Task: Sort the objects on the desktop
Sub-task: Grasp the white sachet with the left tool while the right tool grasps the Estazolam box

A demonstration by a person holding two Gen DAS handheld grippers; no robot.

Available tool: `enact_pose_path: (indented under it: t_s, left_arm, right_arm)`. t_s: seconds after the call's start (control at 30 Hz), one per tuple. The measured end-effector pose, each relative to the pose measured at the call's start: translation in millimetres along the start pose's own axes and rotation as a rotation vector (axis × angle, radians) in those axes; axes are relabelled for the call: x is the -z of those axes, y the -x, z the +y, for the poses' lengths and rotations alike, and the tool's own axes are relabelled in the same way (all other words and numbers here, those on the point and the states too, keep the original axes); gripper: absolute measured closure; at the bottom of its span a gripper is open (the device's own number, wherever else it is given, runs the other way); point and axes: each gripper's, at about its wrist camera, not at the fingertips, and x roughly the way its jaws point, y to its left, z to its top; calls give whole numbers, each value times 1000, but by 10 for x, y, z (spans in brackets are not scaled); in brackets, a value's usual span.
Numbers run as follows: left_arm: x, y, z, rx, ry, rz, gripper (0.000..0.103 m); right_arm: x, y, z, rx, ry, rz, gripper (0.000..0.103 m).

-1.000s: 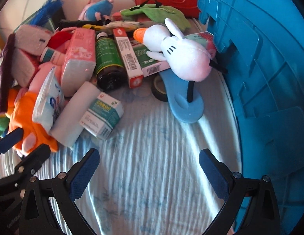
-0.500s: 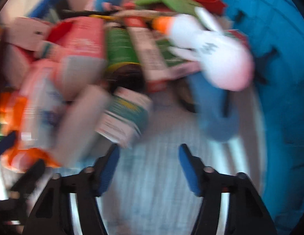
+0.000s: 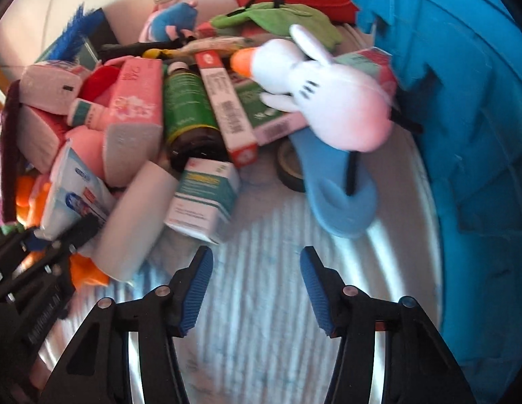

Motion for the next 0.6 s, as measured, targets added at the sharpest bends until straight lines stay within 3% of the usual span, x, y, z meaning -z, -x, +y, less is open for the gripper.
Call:
enact_pose_path:
  t_s: [0.33, 0.37, 0.43, 0.57, 0.6]
  left_arm:
    - [-119, -160, 30, 36, -11, 23, 83]
    - [-123, -157, 39, 39, -9, 24, 83]
    - [-116, -139, 54, 43, -11, 23, 86]
    - [-105, -114, 88, 51, -11, 20, 88]
    - [-101, -113, 97, 53, -8, 19, 88]
  right_arm:
    - [-258, -341, 287, -31, 23, 46, 49]
    - [-272, -398, 292, -28, 23, 56, 53]
    - [-279, -445, 288, -36, 15, 65, 70]
    - [-283, -388, 323, -46, 22, 60, 70]
    - [-285, -352, 321, -48, 17, 58, 63]
